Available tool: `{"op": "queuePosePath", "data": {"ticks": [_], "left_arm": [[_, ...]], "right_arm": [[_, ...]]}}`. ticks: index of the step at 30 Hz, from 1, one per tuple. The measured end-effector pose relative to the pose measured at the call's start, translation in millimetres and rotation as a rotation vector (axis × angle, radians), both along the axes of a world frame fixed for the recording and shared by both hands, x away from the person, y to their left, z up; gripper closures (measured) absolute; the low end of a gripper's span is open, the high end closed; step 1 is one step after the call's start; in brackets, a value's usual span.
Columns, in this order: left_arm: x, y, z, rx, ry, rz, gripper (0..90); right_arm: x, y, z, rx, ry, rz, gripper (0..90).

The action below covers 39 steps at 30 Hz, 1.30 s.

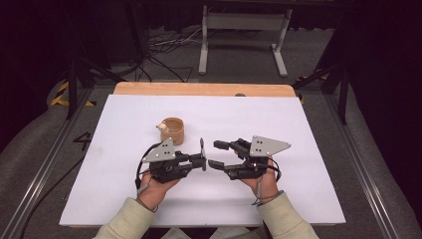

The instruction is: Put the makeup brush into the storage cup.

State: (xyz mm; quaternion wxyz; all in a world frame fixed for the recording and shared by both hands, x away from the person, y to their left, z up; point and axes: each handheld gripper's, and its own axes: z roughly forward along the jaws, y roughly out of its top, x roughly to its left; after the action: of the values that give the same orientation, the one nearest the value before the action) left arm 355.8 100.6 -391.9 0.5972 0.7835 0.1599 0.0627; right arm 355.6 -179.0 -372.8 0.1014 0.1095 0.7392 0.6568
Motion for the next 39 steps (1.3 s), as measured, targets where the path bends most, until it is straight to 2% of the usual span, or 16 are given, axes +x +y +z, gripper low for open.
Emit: {"op": "queuePosePath", "data": {"ticks": [7,9,10,13,18,22,27,31,35,39], "left_arm": [[7.8,6.5,10.3,0.010,-0.015,0.061,78.9],[10.8,8.5,12.8,0.005,-0.005,0.081,78.8],[11.8,9.2,13.5,0.000,-0.002,0.089,78.8],[16.1,11.4,16.8,0.000,0.005,0.128,78.8],[21.9,15.5,19.8,0.003,-0.002,0.162,78.8],[26.7,19.5,22.6,-0.001,-0.007,0.200,78.8],[33.0,23.5,24.3,-0.009,-0.002,0.242,78.8],[36.4,26.2,25.7,-0.006,-0.021,0.271,78.7],[41.7,29.3,26.0,0.001,-0.015,0.304,78.7],[48.4,32.4,23.8,0.013,-0.008,0.346,78.7]], "right_arm": [[1.8,-16.5,-0.7,-0.015,0.006,-0.031,29.2],[1.7,-18.4,-0.7,-0.013,0.004,-0.040,28.1],[2.0,-22.4,-0.1,-0.009,-0.006,-0.054,23.7],[2.5,-26.6,0.6,-0.010,-0.006,-0.065,20.1],[3.1,-40.0,2.5,-0.009,-0.016,-0.136,7.9],[3.6,-46.8,3.9,-0.010,-0.016,-0.168,3.3],[4.4,-55.1,2.9,-0.011,-0.006,-0.190,0.9],[4.9,-60.6,1.2,-0.011,-0.007,-0.207,0.9],[6.7,-67.7,-3.4,0.017,0.025,-0.206,0.2],[7.3,-72.9,-7.5,-0.028,0.037,-0.242,0.0]]}}
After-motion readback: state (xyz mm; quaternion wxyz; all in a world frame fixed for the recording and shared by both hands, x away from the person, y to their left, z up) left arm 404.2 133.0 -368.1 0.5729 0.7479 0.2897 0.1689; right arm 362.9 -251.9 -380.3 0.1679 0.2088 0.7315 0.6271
